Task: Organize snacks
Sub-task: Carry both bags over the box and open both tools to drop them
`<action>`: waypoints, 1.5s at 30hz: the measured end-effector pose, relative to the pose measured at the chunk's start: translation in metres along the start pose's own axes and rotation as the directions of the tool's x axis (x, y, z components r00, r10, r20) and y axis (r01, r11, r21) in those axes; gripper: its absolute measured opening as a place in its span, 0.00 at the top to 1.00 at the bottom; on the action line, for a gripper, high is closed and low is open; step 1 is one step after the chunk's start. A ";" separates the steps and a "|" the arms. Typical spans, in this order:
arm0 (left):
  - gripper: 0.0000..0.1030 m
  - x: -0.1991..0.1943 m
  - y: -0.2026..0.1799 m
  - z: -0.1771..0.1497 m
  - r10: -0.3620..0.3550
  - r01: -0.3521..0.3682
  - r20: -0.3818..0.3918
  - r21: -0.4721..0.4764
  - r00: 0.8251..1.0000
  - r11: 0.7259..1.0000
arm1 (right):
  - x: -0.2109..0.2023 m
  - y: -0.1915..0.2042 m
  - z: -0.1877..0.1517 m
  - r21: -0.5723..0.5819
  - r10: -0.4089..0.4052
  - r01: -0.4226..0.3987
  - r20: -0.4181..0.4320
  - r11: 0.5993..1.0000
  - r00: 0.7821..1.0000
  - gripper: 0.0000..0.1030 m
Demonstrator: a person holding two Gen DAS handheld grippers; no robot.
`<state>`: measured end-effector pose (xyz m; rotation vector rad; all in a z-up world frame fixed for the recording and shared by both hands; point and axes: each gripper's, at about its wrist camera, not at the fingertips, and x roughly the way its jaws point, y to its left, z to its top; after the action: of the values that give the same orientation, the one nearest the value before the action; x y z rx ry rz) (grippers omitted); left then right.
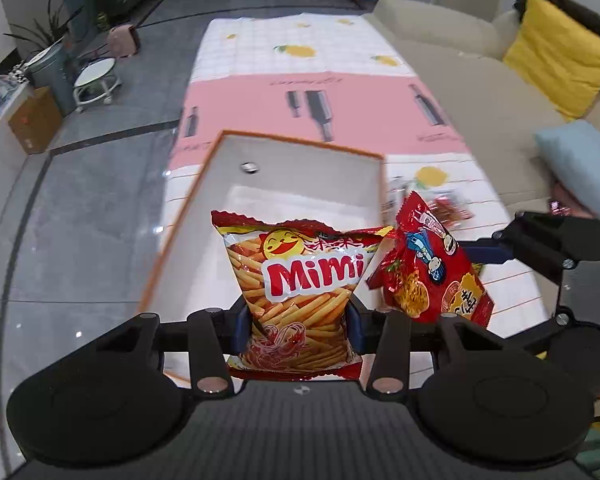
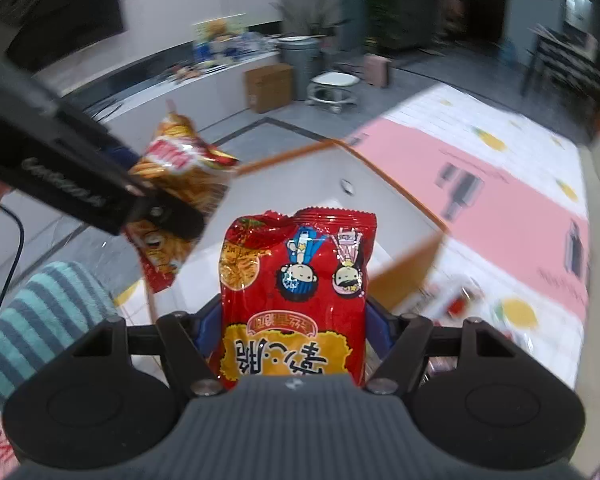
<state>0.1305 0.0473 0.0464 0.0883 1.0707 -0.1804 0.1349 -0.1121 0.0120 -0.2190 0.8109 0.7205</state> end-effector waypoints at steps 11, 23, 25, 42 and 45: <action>0.50 0.064 0.051 0.003 0.069 -0.076 -0.205 -0.028 0.976 0.997 | 0.085 0.051 0.044 -0.300 -0.016 -0.023 -0.126 0.954 0.992 0.34; 0.50 0.110 0.058 -0.009 0.076 -0.080 -0.322 0.000 0.944 0.997 | 0.157 0.051 0.038 -0.432 -0.016 -0.097 -0.250 0.897 0.968 0.34; 0.50 0.117 0.058 -0.010 0.072 -0.075 -0.338 0.005 0.938 0.997 | 0.167 0.046 0.037 -0.429 -0.010 -0.113 -0.273 0.896 0.962 0.34; 0.44 0.153 0.050 -0.012 0.122 -0.117 -0.423 0.038 0.898 0.992 | 0.218 0.032 0.047 -0.346 0.035 -0.174 -0.373 0.922 0.927 0.32; 0.38 0.153 0.049 -0.011 0.110 -0.110 -0.422 0.025 0.900 0.994 | 0.217 0.033 0.049 -0.348 0.027 -0.167 -0.374 0.923 0.927 0.27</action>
<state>0.2018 0.0814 -0.0934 0.1949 1.4961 -0.0583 0.2437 0.0427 -0.1095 -0.6779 1.0377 0.9458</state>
